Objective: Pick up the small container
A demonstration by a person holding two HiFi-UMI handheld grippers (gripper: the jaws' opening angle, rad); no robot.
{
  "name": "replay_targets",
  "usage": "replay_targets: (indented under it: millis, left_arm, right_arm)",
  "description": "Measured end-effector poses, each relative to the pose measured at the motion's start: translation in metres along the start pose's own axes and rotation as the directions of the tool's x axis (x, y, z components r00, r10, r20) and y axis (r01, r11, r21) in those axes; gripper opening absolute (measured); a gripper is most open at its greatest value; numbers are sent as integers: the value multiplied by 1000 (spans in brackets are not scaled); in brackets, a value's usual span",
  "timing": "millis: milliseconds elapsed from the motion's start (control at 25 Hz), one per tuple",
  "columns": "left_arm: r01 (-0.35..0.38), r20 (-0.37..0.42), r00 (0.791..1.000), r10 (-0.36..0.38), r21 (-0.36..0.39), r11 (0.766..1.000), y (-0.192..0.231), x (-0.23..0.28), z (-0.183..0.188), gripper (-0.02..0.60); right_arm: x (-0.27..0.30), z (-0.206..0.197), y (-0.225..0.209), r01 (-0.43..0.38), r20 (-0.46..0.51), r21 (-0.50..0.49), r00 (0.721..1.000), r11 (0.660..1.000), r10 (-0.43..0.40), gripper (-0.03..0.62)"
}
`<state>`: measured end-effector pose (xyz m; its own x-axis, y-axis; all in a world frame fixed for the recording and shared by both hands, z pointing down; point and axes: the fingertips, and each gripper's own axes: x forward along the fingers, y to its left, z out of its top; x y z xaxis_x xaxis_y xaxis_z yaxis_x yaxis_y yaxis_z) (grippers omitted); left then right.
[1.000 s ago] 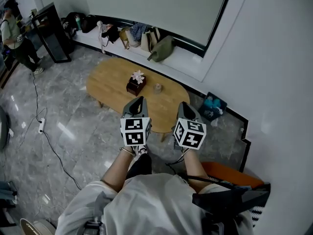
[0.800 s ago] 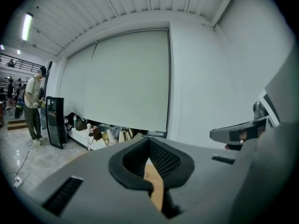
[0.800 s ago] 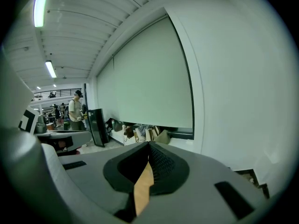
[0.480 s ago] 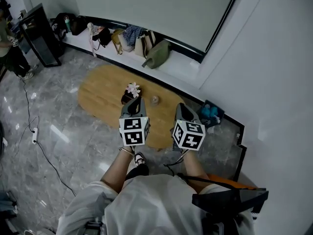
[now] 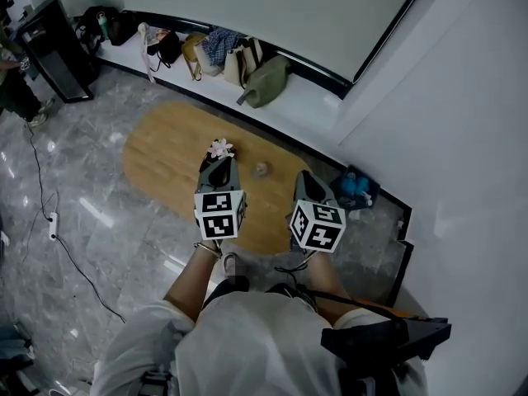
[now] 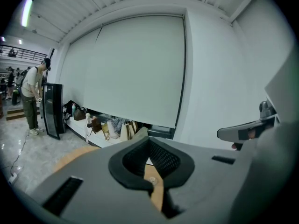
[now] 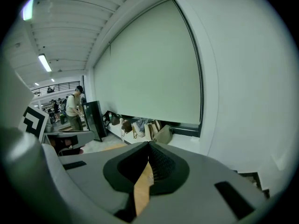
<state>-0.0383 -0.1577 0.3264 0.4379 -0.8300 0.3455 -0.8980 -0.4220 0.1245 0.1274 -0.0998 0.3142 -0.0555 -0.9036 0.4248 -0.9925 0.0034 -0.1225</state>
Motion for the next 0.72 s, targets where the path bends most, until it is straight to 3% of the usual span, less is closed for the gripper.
replay_targets:
  millis: [280,720]
  left_arm:
    - [-29,-82,996,29,6,1000,-16,20,-30,2]
    - [-129,-141,982,123,-35,991,-8,40,-65,2]
  right_arm:
    - [19,-33,-37,-2,-79,58,997,998,6,23]
    - [72,-49,-54,-101,-155,-3,983,995,99,23]
